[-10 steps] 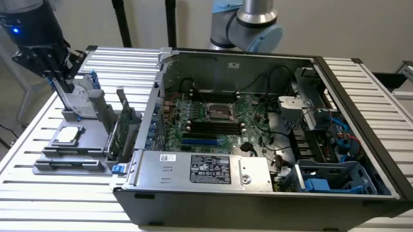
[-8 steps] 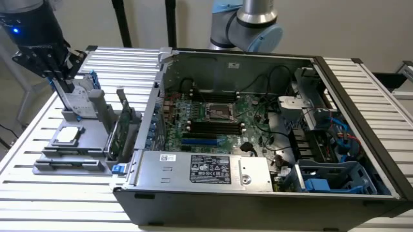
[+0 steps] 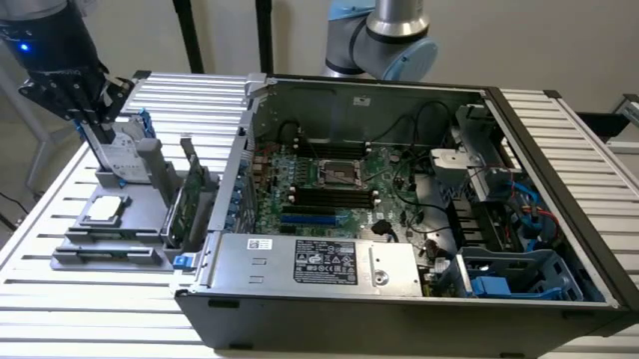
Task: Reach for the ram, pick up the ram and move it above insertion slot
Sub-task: 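Reach for the ram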
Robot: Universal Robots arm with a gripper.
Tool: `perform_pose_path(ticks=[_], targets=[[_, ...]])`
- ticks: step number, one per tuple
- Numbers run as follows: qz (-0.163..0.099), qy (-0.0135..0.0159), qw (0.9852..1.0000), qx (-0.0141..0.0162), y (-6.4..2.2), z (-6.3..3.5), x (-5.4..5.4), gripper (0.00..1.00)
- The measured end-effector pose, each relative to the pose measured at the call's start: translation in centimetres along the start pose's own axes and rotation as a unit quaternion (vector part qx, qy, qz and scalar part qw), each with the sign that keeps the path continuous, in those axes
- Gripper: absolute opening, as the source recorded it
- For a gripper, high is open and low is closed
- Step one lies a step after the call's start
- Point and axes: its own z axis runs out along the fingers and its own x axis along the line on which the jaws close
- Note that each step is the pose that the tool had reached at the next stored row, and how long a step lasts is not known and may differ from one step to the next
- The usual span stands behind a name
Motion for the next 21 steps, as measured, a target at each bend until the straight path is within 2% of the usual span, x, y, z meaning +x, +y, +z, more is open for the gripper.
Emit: perform_pose_path(ticks=[4, 6, 8, 13, 17, 21], targets=[[0.000, 0.0001, 1.0000, 0.0001, -0.09, -0.01, 0.0, 0.11], [0.000, 0.0000, 1.0000, 0.0000, -0.47, -0.02, 0.0, 0.11], [0.000, 0.0002, 1.0000, 0.0000, -1.09, -0.04, 0.0, 0.11], [0.000, 0.0011, 1.0000, 0.0000, -3.32, -0.12, 0.1, 0.11], [0.000, 0.0042, 1.0000, 0.0000, -5.08, -0.20, 0.0, 0.11], [0.000, 0.0096, 1.0000, 0.0000, -6.32, -0.25, -0.4, 0.11]])
